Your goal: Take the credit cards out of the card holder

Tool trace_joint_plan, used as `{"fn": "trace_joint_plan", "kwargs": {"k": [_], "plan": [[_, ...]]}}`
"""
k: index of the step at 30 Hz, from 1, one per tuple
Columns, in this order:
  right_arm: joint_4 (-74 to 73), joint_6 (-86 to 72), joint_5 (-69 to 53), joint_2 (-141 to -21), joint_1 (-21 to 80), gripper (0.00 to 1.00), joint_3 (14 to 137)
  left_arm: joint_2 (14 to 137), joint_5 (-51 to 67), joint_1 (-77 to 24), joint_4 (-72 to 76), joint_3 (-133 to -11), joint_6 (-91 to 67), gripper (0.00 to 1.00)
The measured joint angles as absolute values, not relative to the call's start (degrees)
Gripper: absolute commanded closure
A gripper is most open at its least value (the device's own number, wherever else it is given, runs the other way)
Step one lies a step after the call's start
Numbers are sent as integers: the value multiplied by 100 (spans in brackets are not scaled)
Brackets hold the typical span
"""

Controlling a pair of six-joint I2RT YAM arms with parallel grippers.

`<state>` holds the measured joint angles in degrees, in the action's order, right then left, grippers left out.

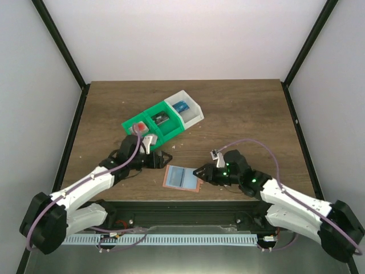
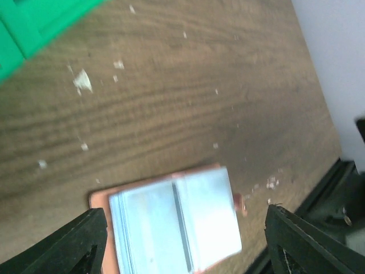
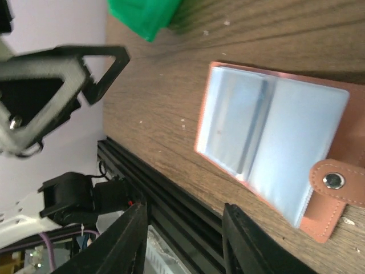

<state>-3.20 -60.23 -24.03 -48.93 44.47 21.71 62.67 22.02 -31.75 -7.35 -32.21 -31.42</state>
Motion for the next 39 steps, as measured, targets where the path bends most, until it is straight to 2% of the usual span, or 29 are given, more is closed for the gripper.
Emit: {"fn": "trace_joint_plan", "kwargs": {"k": [11,16,22,39], "plan": [[287,-5780,-2123,-6960,4880,68,2749,6191,2637,-3439,95,-2010,-3780,35],[526,-5767,-2049,-7516,5004,73,2884,6405,2823,-3514,611,-1710,-4042,39],[655,-5743,-2018,-8095,5116,74,3024,6696,2985,-3573,1194,-1422,-4324,46],[714,-5553,-1951,-8866,5133,77,3273,6873,3026,-3632,1747,-1177,-4821,46]]}}
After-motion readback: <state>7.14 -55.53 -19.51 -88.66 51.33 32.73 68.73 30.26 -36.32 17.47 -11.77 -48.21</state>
